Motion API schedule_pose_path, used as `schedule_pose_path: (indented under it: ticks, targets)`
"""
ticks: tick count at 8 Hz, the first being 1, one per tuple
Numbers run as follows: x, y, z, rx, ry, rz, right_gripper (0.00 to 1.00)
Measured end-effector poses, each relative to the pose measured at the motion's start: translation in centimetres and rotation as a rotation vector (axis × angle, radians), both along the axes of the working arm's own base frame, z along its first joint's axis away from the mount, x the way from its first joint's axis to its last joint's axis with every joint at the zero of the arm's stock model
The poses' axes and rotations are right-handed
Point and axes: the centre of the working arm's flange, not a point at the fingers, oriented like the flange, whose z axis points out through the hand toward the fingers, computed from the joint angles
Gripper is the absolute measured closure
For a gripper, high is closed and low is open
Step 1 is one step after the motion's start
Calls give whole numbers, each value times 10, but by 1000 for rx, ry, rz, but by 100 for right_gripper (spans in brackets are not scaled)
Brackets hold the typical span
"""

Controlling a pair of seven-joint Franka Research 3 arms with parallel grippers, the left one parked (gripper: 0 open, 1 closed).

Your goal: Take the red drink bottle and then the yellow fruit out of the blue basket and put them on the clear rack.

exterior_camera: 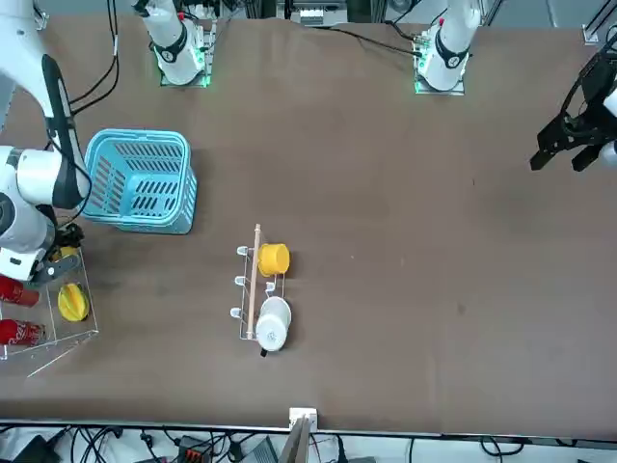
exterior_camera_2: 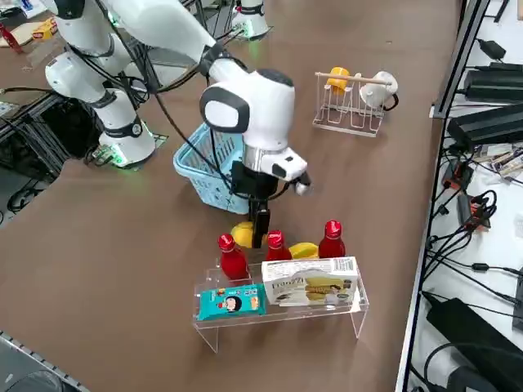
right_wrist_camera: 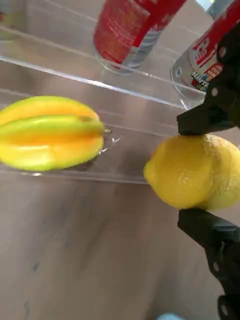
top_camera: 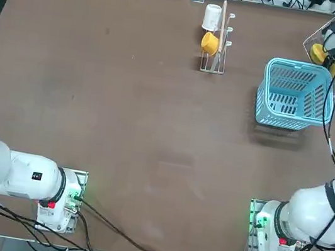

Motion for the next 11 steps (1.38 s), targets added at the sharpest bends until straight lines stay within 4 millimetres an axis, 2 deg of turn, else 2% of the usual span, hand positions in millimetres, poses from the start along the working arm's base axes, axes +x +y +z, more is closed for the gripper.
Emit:
schedule_pose_path:
  ticks: [6,8,9,11]
  targets:
    - [-7,-26,-40,-21,23,21,15]
    - [-7,-27,-42,-22,22,23,12]
    - [-7,-27,-42,-21,22,23,1]
    - [-3,-27,-38,-24,11,23,0]
